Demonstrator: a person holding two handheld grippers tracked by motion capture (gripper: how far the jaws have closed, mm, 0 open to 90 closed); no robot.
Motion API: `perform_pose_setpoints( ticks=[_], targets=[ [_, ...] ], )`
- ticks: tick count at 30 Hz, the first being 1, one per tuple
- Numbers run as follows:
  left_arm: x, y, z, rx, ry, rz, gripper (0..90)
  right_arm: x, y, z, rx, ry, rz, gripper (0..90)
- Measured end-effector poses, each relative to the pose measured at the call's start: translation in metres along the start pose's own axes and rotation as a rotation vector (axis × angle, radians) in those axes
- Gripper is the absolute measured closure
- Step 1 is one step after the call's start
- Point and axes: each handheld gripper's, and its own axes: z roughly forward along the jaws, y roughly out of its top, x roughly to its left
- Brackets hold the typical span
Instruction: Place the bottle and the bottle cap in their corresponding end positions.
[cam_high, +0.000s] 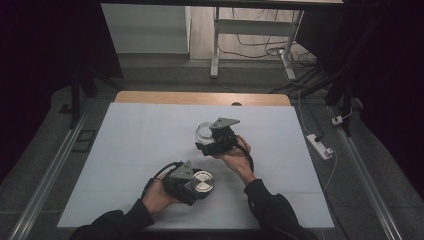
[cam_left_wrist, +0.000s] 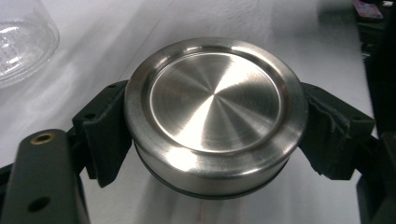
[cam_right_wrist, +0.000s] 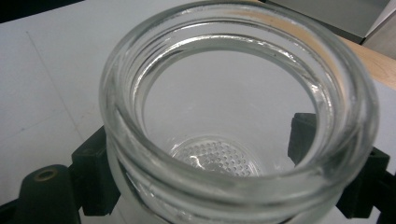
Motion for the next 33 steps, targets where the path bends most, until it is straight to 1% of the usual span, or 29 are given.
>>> perform_pose_setpoints(
  ticks=[2, 3, 8, 11, 13, 18, 20, 28, 32, 33],
  targets=[
    [0.003, -0.001, 0.001, 0.004, 0.008, -0.013, 19.2, -0.001, 0.001, 0.003, 0.003, -0.002, 0.000, 14.9],
    [0.005, -0.002, 0.003, 0.004, 0.010, -0.035, 19.2, -0.002, 0.001, 0.005, 0.003, -0.004, 0.002, 14.9],
    [0.009, -0.004, 0.007, 0.020, 0.023, -0.051, 19.1, -0.004, 0.002, 0.013, 0.014, -0.015, 0.005, 14.9],
    [0.012, -0.006, 0.011, 0.035, 0.035, -0.061, 19.1, -0.006, 0.003, 0.020, 0.020, -0.021, 0.003, 14.9],
    [0.014, -0.007, 0.015, 0.046, 0.048, -0.076, 19.1, -0.006, 0.003, 0.023, 0.023, -0.025, 0.002, 14.9],
    [0.015, -0.008, 0.018, 0.060, 0.065, -0.087, 19.1, -0.006, 0.002, 0.029, 0.030, -0.024, 0.000, 14.9],
    [0.015, -0.008, 0.019, 0.067, 0.073, -0.085, 19.1, -0.006, 0.002, 0.032, 0.033, -0.024, -0.001, 14.8],
    [0.015, -0.009, 0.023, 0.083, 0.095, -0.089, 19.1, -0.006, 0.001, 0.035, 0.029, -0.022, 0.002, 14.9],
    [0.015, -0.009, 0.023, 0.092, 0.107, -0.097, 19.0, -0.007, -0.002, 0.038, 0.036, -0.021, 0.004, 14.8],
    [0.016, -0.009, 0.024, 0.102, 0.112, -0.104, 19.0, -0.008, -0.002, 0.039, 0.037, -0.021, 0.004, 14.8]
  ],
)
